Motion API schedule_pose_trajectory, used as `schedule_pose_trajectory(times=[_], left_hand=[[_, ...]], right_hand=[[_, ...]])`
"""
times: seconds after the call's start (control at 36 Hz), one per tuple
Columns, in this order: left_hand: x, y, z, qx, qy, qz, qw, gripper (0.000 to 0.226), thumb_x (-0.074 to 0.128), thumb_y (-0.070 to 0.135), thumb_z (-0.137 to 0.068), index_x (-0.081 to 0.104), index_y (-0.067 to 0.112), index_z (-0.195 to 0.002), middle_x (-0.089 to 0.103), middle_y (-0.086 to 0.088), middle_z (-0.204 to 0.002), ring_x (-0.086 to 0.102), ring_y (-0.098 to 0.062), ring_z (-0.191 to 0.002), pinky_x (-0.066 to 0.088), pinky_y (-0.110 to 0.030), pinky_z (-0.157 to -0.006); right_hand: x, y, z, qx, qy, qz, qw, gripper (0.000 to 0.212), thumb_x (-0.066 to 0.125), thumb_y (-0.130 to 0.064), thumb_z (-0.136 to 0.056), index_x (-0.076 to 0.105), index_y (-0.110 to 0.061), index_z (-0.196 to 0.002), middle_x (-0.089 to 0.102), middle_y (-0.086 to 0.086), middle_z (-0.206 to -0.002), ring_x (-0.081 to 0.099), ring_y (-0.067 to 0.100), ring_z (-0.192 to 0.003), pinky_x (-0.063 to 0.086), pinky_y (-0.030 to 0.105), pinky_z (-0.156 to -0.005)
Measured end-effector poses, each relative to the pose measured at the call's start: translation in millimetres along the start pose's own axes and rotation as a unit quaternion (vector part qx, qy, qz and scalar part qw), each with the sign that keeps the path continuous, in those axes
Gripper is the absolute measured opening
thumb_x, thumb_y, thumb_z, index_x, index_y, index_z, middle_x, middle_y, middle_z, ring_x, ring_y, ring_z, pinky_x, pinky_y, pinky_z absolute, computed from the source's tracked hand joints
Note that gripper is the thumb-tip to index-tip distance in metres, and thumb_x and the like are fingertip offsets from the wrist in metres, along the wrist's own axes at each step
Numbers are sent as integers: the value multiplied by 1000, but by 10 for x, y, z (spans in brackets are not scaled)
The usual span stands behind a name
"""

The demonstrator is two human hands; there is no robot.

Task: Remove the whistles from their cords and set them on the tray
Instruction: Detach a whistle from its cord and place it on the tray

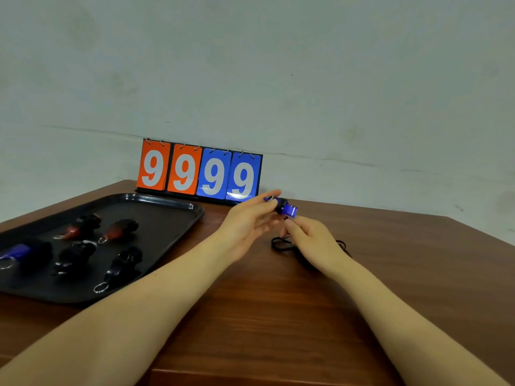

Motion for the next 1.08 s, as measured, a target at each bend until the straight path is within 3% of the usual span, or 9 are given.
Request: schedule_pose_trajectory(times=[0.08, 0.25, 0.36, 0.5, 0.58, 0.64, 0.81, 0.97, 1.08], left_hand=[[-60, 64, -7, 24, 26, -60, 998, 24, 57, 13, -95, 68, 26, -111, 72, -3, -109, 68, -18, -102, 53, -27, -87], [-216, 123, -68, 52, 74, -160, 983, 29, 59, 13, -94, 67, 25, -119, 65, -2, -120, 60, -15, -112, 50, -27, -88], [-170, 113, -65, 62, 39, -201, 977, 30, 58, 8, -94, 65, 18, -121, 63, -9, -121, 64, -18, -108, 54, -30, -93], [-11, 51, -28, 65, -21, -309, 949, 27, 59, 8, -93, 67, 28, -111, 68, -2, -112, 67, -14, -99, 56, -22, -80], [30, 42, 8, 46, -42, -329, 942, 29, 58, 10, -94, 67, 35, -104, 70, -2, -110, 68, -13, -99, 56, -25, -84], [56, 33, 34, 25, -64, -310, 948, 30, 57, 7, -94, 67, 33, -105, 68, -4, -112, 68, -14, -99, 57, -27, -83], [239, -47, 152, -59, -140, -140, 978, 25, 52, 0, -95, 65, 12, -112, 67, -6, -104, 69, -19, -97, 57, -27, -77], [349, 16, 154, -56, -128, 12, 990, 23, 49, 0, -96, 65, 5, -112, 71, -12, -101, 70, -22, -94, 58, -27, -74], [353, 21, 152, -50, -120, 40, 991, 22, 48, 1, -97, 66, 6, -109, 73, -10, -97, 70, -21, -93, 59, -29, -80]], right_hand=[[47, -69, 26, -26, -28, 43, 998, 33, 40, -24, -102, 59, -27, -75, 52, -12, -64, 50, -5, -64, 34, 12, -60], [47, -162, 35, -50, -31, 54, 997, 29, 40, -24, -101, 59, -27, -79, 53, -9, -66, 48, -1, -61, 33, 13, -56], [5, -156, 28, -55, -4, 21, 998, 26, 43, -21, -99, 60, -25, -80, 50, -8, -61, 44, 4, -55, 33, 20, -55], [-84, -157, 49, -61, 42, -17, 997, 24, 50, -24, -97, 63, -21, -76, 63, -1, -70, 57, 17, -68, 46, 35, -66], [-214, -154, 59, -61, 114, -53, 990, 25, 55, -23, -96, 64, -21, -73, 63, -4, -66, 59, 10, -65, 46, 25, -63], [-295, -106, 51, -37, 160, -91, 982, 27, 56, -23, -96, 63, -21, -70, 57, -10, -57, 51, 5, -55, 41, 18, -55], [-406, 104, 20, 67, 204, -201, 956, 32, 52, -26, -98, 59, -15, -68, 44, -14, -44, 40, 11, -54, 39, 31, -61], [-336, 200, 25, 137, 209, -307, 918, 35, 55, -32, -96, 62, -21, -63, 55, -5, -58, 48, 20, -63, 41, 30, -61], [-326, 197, 39, 145, 214, -309, 915, 35, 53, -31, -97, 58, -18, -65, 43, -9, -48, 36, 13, -51, 33, 26, -54]])
Point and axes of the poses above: each hand's wrist, its own z-axis away from the middle knuckle, its own x-axis out of the palm, y = z × x, the point moved 6 cm from there along -z, towards the middle knuckle
